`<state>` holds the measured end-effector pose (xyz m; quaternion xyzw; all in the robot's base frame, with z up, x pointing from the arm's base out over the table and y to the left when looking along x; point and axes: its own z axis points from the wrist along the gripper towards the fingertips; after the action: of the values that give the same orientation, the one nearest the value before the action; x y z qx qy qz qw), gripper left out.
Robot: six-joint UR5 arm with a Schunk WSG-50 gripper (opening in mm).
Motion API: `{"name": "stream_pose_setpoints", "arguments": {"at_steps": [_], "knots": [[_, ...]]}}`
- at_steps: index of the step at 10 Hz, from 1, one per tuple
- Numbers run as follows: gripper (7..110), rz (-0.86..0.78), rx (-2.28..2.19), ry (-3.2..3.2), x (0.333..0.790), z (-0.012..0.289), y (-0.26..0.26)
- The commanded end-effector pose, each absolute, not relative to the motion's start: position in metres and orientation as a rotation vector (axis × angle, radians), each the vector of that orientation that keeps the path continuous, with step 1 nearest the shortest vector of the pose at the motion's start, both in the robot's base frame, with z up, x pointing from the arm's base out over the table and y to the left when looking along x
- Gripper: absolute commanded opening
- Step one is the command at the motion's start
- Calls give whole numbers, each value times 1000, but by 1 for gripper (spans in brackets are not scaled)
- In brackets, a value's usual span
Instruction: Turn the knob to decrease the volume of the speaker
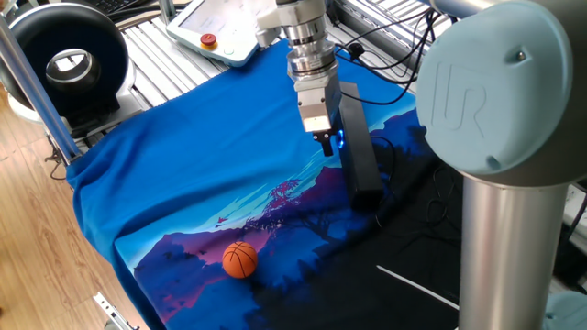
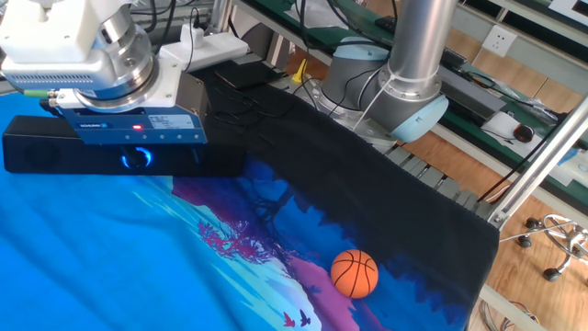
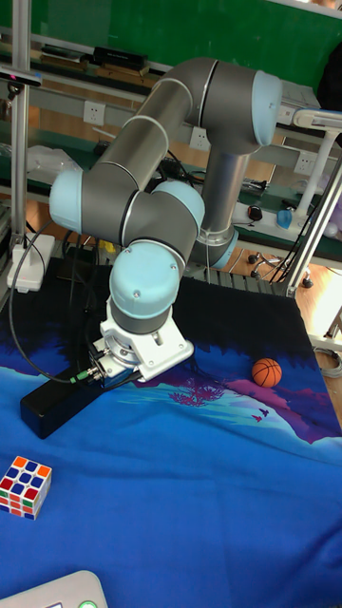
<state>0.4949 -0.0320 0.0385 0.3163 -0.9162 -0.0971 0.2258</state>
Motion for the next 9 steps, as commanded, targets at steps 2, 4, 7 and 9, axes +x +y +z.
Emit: {"name": "stream_pose_setpoints", "arguments": {"at_steps": [2,4,7,9], "knots": [[66,-272,866,-2533,498,36,-31],[66,-277,869,-2534,499,33,-30],[66,-282,869,-2537,501,30,-28],[66,-283,866,-2539,503,27,-28]]}}
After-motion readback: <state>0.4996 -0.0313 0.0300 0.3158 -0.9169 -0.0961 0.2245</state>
